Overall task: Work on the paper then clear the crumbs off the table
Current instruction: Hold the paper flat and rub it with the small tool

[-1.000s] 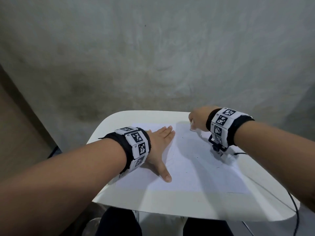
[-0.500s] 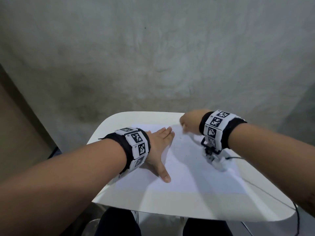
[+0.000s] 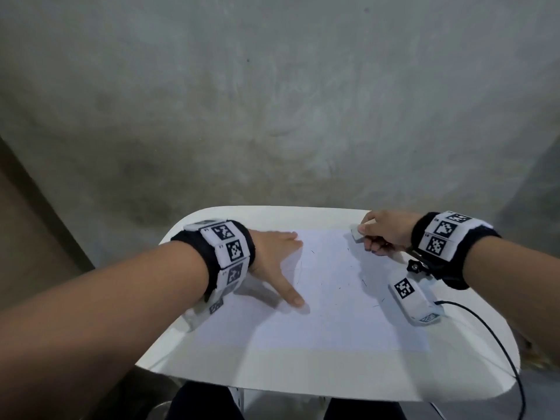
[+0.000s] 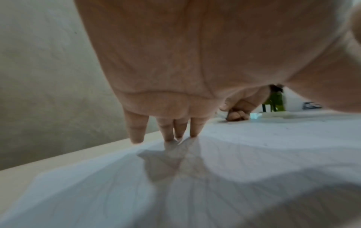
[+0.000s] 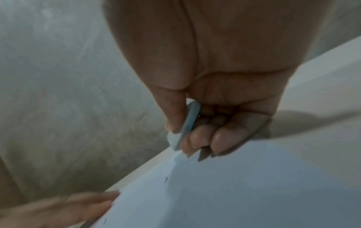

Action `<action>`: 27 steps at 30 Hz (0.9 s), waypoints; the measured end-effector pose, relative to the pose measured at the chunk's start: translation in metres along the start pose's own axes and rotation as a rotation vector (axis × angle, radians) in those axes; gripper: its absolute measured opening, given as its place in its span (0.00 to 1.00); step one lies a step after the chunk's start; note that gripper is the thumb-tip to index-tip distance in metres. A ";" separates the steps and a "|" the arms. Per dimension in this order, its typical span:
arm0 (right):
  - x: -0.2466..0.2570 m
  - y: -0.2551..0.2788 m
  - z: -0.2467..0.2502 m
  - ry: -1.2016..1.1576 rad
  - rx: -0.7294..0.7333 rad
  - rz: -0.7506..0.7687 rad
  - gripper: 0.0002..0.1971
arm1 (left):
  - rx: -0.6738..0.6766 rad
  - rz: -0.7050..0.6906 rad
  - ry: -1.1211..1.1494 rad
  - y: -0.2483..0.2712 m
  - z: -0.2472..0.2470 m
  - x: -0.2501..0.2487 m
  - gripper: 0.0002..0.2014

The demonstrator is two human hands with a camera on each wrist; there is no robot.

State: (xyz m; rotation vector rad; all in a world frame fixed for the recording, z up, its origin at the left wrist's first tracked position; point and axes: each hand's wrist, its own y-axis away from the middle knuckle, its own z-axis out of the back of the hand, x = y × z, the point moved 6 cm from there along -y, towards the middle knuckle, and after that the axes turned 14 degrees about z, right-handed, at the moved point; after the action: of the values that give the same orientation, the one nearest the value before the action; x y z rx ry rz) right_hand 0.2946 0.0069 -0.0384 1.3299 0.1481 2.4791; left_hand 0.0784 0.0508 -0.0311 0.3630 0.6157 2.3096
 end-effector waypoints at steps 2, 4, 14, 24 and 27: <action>-0.001 -0.002 0.000 0.006 0.004 0.011 0.15 | -0.098 0.039 0.007 -0.013 0.010 0.002 0.61; -0.001 -0.002 0.001 0.030 0.015 0.005 0.15 | -0.146 0.106 0.000 -0.027 0.006 -0.001 0.58; 0.006 -0.001 -0.005 0.118 0.031 0.005 0.15 | -0.134 -0.439 -0.177 0.003 -0.016 -0.094 0.46; 0.005 -0.008 -0.005 0.108 -0.012 0.015 0.11 | -0.157 -0.403 -0.191 0.002 -0.015 -0.090 0.47; 0.006 -0.009 -0.006 0.114 -0.016 0.014 0.12 | -0.220 -0.298 -0.112 0.002 -0.008 -0.063 0.48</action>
State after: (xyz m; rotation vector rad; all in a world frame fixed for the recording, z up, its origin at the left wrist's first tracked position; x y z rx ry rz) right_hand 0.2887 0.0175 -0.0395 1.1877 0.1456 2.5634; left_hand 0.1190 0.0032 -0.0418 0.2733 0.3302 2.0306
